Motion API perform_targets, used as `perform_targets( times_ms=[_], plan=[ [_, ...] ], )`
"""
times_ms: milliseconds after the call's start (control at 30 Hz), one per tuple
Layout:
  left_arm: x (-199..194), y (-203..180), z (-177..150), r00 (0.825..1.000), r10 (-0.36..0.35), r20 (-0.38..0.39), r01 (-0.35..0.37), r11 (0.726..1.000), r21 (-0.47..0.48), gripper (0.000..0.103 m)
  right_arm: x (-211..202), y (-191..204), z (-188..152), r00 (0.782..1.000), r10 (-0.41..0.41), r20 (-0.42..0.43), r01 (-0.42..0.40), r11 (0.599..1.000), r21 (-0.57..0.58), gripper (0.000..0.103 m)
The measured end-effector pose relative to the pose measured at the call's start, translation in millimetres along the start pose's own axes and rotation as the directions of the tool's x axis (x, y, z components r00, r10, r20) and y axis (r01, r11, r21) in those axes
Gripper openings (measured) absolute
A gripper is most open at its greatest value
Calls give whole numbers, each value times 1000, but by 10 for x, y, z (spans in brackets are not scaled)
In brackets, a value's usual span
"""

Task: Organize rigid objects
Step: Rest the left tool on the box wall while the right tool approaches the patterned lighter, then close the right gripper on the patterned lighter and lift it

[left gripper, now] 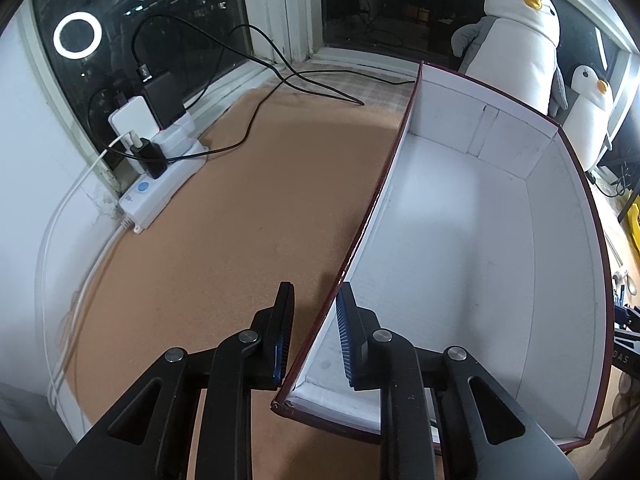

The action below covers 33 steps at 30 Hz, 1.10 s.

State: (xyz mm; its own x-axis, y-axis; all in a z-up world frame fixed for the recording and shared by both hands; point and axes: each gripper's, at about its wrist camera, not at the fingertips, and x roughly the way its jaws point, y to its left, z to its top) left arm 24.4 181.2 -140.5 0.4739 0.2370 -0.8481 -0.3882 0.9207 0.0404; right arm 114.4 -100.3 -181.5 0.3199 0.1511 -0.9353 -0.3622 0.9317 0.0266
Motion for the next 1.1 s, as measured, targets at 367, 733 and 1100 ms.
perform_targets(
  times_ms=[367,733,1100],
  plan=[
    [-1,2,0,1000,-5,0,5,1000,-4,19,81,5,34,1000,-1,-22,1,1000,-5,21],
    [-1,6,-1,1000,-5,1,5,1000,-4,19,-43,-11,-8,1000,29,0,-29,999,24,21],
    [13,24,8,1000,-19,5,19,1000,-18,19,-647,147,160,989,86,119,-86,996,-4,21]
  ],
)
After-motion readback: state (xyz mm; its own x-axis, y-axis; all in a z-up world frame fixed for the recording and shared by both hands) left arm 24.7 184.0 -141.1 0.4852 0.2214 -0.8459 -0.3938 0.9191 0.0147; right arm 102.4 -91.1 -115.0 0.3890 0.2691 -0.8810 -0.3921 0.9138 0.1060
